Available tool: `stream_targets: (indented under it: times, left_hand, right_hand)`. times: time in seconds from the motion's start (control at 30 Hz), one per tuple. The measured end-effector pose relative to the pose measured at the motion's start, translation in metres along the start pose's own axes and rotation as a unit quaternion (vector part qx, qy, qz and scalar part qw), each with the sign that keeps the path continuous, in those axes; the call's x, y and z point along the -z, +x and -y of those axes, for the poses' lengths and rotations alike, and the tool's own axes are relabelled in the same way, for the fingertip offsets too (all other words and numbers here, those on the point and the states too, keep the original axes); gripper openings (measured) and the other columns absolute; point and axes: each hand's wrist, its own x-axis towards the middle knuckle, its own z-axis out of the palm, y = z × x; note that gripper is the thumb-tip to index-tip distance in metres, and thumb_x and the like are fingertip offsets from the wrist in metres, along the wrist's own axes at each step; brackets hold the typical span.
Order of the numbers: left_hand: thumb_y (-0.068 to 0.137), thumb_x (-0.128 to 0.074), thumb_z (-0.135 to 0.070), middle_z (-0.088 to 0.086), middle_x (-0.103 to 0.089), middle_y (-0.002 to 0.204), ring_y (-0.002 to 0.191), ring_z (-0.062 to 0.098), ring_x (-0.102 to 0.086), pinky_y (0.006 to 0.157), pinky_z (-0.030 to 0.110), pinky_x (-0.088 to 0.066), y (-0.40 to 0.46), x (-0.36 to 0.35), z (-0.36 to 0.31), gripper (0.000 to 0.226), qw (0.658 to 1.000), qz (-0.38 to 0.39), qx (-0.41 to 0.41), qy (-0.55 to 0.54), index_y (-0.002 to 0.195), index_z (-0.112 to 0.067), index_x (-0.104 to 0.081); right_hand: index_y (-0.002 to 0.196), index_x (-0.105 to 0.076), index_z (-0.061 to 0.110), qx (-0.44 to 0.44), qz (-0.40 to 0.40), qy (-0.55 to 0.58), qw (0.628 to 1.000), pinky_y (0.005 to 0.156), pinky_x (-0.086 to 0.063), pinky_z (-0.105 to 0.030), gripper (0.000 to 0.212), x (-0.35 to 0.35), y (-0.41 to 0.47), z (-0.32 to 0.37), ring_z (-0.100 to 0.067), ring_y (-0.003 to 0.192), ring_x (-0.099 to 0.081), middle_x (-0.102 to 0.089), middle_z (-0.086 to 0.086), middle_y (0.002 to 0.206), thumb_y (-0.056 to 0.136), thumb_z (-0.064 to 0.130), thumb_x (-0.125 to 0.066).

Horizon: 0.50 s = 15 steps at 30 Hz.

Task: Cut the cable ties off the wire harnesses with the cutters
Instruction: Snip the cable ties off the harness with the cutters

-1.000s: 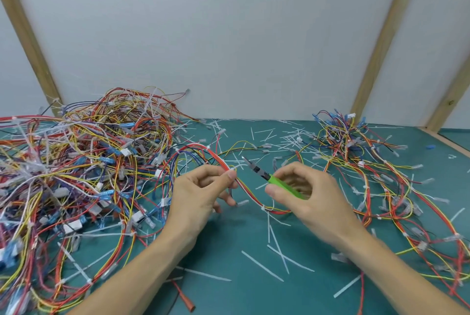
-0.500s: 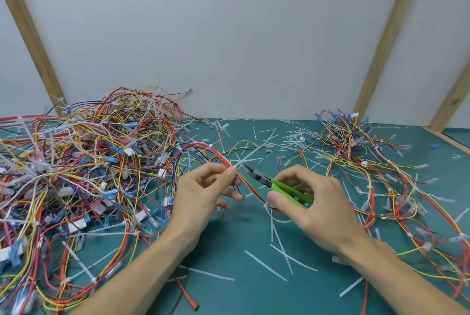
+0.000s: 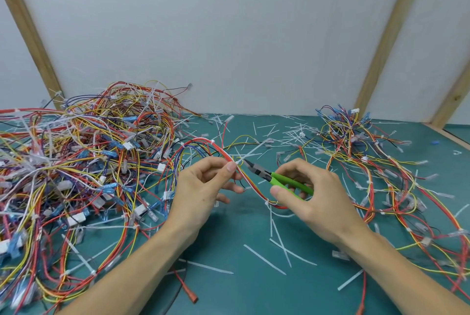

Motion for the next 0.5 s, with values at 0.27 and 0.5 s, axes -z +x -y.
stream_targets:
  times: [0.27,0.5]
  left_hand:
    - [0.085,-0.07,-0.029,0.007,-0.076,0.083,0.072,0.024,-0.076,0.053,0.023,-0.053,0.0021,0.0001,0.0024,0.019,1.0,0.015,-0.013,0.014,0.088,-0.011,-0.065]
    - [0.083,-0.071,-0.028,0.007,-0.077,0.082,0.072,0.025,-0.076,0.054,0.024,-0.052,0.0001,-0.002,0.0038,0.015,0.999,0.032,-0.021,0.02,0.084,-0.014,-0.066]
  right_hand:
    - [0.095,-0.07,0.033,0.01,0.026,0.029,0.999,0.077,-0.055,-0.049,0.028,0.0051,0.0016,0.0001,-0.016,0.084,-0.069,-0.075,0.013,0.092,0.075,0.053,-0.072]
    - [0.095,-0.069,0.032,0.015,0.014,0.023,1.0,0.075,-0.055,-0.044,0.03,0.002,0.0011,0.0014,-0.014,0.086,-0.069,-0.075,0.015,0.093,0.075,0.054,-0.072]
